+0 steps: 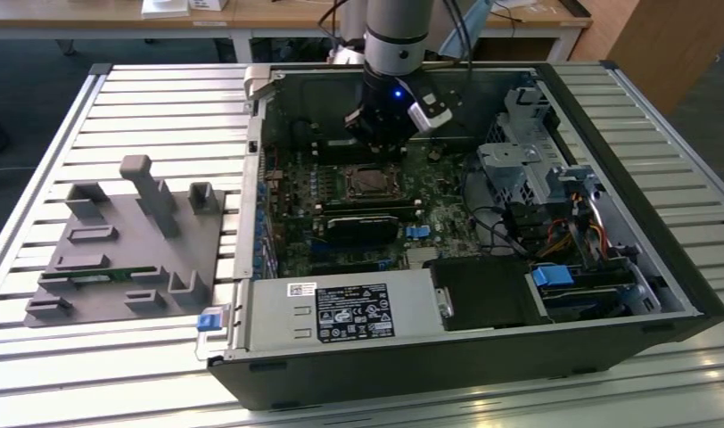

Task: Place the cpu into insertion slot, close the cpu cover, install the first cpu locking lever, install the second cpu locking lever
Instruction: 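Install the first cpu locking lever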

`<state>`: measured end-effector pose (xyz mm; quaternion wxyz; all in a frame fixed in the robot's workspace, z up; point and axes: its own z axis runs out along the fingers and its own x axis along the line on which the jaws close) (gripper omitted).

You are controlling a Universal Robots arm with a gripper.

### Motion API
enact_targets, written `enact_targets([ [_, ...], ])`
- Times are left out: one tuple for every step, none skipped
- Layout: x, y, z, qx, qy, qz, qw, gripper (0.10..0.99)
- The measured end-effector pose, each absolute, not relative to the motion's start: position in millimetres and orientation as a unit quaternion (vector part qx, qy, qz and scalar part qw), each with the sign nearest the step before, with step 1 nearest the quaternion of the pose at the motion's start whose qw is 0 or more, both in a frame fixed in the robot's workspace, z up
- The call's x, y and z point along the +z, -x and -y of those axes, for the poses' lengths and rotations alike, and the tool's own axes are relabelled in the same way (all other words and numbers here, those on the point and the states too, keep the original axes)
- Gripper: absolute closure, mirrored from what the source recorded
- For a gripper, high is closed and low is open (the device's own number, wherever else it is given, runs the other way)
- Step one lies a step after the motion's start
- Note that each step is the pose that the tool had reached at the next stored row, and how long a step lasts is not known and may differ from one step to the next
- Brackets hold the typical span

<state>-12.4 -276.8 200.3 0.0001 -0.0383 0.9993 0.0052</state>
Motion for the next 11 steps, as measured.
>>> enact_targets([
  [200.0,12.4,276.7,0.005,0.038,-0.999,0.000,0.980],
  [199.7,12.4,276.7,0.004,0.038,-0.999,0.000,0.980],
  [199.4,12.4,276.6,0.004,0.038,-0.999,0.000,0.980],
  [199.1,12.4,276.5,0.003,0.038,-0.999,0.000,0.980],
  [198.6,12.3,276.3,0.003,0.038,-0.999,0.000,0.980],
  [198.1,12.3,276.1,0.003,0.038,-0.999,0.000,0.980],
  [197.7,12.3,276.0,0.003,0.038,-0.999,0.000,0.980],
  [197.4,12.3,275.9,0.003,0.038,-0.999,0.000,0.980],
  [197.2,12.2,275.8,0.003,0.038,-0.999,0.000,0.980],
  [197.0,12.3,275.5,0.003,0.038,-0.999,0.000,0.980],
  [196.9,12.3,275.2,0.003,0.038,-0.999,0.000,0.980],
])
